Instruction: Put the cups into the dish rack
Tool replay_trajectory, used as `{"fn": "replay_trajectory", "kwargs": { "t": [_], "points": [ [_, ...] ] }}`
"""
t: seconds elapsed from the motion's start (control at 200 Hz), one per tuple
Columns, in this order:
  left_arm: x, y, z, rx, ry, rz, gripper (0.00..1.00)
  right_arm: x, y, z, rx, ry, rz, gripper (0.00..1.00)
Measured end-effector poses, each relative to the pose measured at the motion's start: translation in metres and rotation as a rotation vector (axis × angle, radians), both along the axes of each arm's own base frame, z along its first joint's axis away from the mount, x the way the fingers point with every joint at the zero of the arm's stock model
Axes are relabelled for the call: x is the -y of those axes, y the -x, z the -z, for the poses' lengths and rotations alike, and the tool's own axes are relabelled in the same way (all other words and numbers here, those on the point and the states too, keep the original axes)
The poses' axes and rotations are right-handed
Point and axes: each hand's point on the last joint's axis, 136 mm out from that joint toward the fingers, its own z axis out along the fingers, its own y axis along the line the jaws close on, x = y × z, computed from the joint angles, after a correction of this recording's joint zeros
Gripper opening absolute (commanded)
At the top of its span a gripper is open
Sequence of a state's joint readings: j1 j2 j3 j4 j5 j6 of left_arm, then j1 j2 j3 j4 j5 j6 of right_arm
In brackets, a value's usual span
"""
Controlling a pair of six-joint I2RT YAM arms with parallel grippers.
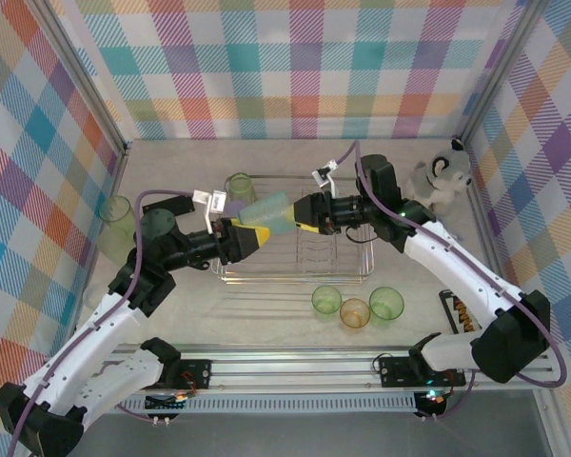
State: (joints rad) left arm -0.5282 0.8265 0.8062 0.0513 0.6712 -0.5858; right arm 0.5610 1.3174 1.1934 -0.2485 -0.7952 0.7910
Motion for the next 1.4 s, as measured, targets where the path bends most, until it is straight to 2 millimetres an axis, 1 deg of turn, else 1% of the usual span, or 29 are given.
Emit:
{"fn": "replay_trajectory", "kwargs": {
  "t": [0.075,0.125,0.23,0.35,0.495,0.575,0.695,0.78,0.89,1.05,1.215,1.28,1.4],
  "points": [
    [-0.002,0.001,-0.001,0.006,-0.001,-0.012,0.24,0.006,0.0,-0.002,0.016,0.006,0.014,0.54],
    [-0.005,0.0,0.0,0.004,-0.008,-0.028,0.22,0.011,0.0,-0.003,0.023,0.016,0.031,0.54],
    [-0.012,-0.003,0.013,-0.024,-0.065,-0.086,0.2,0.027,-0.005,-0.001,0.048,0.063,0.099,0.54],
    [-0.027,-0.011,0.034,-0.099,-0.202,-0.183,0.16,0.053,-0.012,0.01,0.072,0.173,0.228,0.55],
    [-0.045,-0.02,0.049,-0.195,-0.384,-0.278,0.12,0.09,-0.017,0.028,0.084,0.332,0.386,0.57],
    [-0.055,-0.024,0.058,-0.246,-0.484,-0.316,0.11,0.106,-0.017,0.031,0.101,0.384,0.449,0.58],
    [-0.067,-0.027,0.076,-0.332,-0.625,-0.351,0.11,0.124,-0.012,0.034,0.128,0.423,0.512,0.58],
    [-0.075,-0.027,0.092,-0.394,-0.717,-0.366,0.11,0.131,-0.01,0.037,0.133,0.444,0.534,0.59],
    [-0.082,-0.026,0.111,-0.461,-0.816,-0.368,0.11,0.135,-0.01,0.041,0.13,0.468,0.55,0.59],
    [-0.083,-0.023,0.142,-0.545,-0.942,-0.342,0.12,0.138,-0.01,0.044,0.128,0.484,0.561,0.59],
    [-0.085,-0.027,0.171,-0.612,-1.066,-0.336,0.17,0.139,-0.009,0.05,0.117,0.497,0.559,0.59],
    [-0.087,-0.029,0.178,-0.624,-1.101,-0.344,0.18,0.139,-0.009,0.05,0.116,0.497,0.559,0.59],
    [-0.091,-0.04,0.181,-0.616,-1.144,-0.38,0.2,0.139,-0.009,0.05,0.116,0.497,0.559,0.59]
  ]
}}
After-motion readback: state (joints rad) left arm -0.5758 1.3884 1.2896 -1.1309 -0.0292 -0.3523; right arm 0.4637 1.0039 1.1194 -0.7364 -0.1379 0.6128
